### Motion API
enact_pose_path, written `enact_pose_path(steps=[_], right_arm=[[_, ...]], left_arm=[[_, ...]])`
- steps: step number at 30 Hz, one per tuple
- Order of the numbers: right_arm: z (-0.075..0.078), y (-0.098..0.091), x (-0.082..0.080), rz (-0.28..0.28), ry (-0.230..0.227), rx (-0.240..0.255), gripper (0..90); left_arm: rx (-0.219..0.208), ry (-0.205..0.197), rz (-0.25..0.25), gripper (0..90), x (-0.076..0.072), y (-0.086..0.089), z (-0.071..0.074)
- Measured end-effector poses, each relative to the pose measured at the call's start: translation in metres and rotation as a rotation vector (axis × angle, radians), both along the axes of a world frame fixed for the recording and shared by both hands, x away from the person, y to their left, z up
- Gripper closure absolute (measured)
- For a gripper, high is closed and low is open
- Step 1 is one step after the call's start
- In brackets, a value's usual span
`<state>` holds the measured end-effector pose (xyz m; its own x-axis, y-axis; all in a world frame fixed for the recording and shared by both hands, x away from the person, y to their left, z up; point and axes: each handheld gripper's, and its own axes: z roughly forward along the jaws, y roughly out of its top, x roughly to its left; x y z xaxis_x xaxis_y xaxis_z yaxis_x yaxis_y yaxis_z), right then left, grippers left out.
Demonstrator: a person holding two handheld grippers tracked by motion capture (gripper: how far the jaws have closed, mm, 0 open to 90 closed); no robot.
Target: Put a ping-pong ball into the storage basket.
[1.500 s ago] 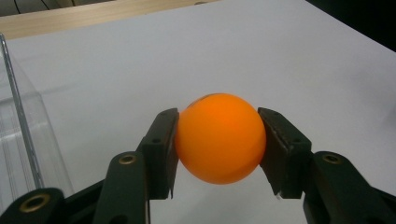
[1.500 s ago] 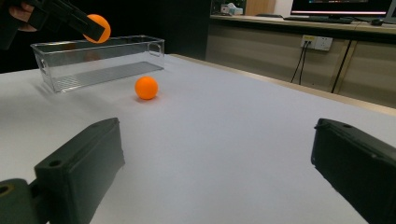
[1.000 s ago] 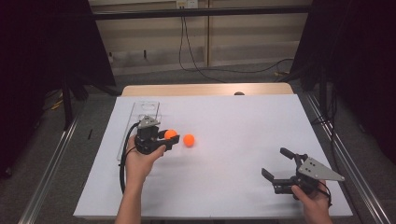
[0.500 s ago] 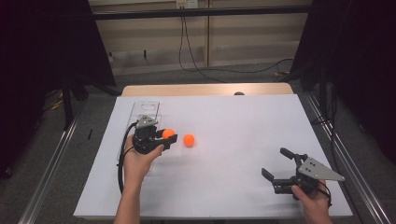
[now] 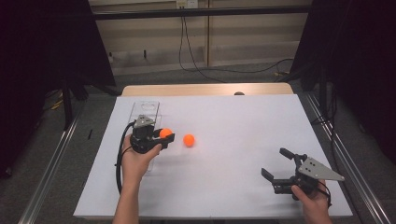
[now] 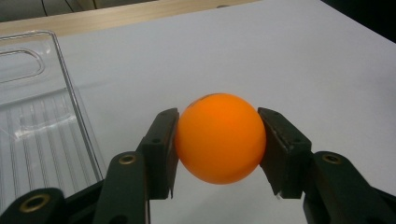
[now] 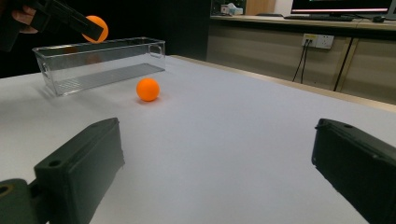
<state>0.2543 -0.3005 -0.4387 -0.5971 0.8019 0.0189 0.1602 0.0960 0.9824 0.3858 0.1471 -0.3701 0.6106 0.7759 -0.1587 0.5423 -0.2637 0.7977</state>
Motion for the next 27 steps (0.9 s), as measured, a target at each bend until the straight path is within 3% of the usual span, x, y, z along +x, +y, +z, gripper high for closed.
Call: enact_pose_path(steps=[27], right_arm=[[0.000,0.001,0.001,0.004,0.000,-0.006,1.7]], left_arm=[[0.034,-0.006,0.040,50.9,0.003,0.011,-0.001]])
